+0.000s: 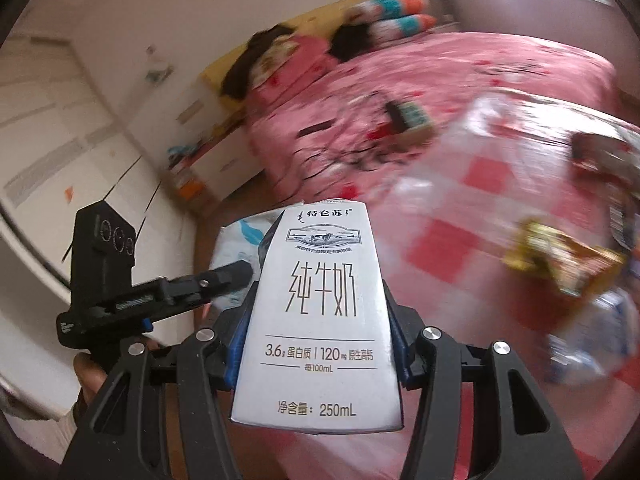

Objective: Collect trash
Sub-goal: 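Carry both items over the pink bucket and open both tools, then move both tools back over the trash on the bed, then grasp the yellow snack bag with the left tool while the right tool grasps the white Magic Day bottle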

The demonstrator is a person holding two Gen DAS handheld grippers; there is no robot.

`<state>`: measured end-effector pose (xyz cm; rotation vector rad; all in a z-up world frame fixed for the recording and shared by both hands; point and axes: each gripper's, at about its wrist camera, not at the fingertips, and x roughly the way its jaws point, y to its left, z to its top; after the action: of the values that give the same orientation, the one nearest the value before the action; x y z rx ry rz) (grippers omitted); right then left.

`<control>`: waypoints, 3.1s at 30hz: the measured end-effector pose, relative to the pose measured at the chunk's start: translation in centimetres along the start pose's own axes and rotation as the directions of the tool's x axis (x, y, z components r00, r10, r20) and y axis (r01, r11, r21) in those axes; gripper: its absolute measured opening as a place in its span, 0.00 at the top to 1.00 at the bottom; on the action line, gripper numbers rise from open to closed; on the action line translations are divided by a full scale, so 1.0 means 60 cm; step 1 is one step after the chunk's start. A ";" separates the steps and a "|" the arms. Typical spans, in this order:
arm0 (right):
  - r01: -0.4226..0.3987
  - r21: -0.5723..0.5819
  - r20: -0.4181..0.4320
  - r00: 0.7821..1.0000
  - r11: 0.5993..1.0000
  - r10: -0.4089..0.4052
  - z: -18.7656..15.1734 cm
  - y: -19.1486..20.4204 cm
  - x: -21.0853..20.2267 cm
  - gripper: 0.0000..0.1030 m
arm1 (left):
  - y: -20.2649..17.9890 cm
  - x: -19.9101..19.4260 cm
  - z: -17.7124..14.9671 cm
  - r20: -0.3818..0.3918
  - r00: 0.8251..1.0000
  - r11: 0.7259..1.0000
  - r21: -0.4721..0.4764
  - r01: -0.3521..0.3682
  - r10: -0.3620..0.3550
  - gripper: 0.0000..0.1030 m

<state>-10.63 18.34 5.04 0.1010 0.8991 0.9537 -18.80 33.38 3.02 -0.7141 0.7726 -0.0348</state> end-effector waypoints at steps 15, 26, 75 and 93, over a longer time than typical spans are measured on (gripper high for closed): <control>-0.048 -0.055 -0.170 0.985 0.997 0.038 0.016 0.108 0.223 0.21 | 0.210 -0.023 -0.018 0.029 0.951 0.947 -0.106 -0.303 0.308 0.50; 0.025 0.005 -0.025 0.999 1.000 -0.025 -0.009 0.043 0.131 0.15 | 0.215 -0.052 -0.049 0.171 0.888 0.904 -0.066 -0.422 0.427 0.19; 0.382 0.180 0.271 0.867 0.907 -0.419 -0.085 -0.208 -0.181 0.05 | -0.264 0.118 -0.119 0.181 0.960 0.805 0.524 -0.279 0.215 0.19; 0.419 0.264 0.293 0.823 0.869 -0.486 -0.105 -0.281 -0.247 0.05 | -0.357 0.174 -0.152 0.121 0.979 0.756 0.623 -0.202 0.163 0.19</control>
<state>-7.70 -4.66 2.68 0.2019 0.6338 0.3789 -12.35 8.79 4.85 0.0133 0.7097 -0.0920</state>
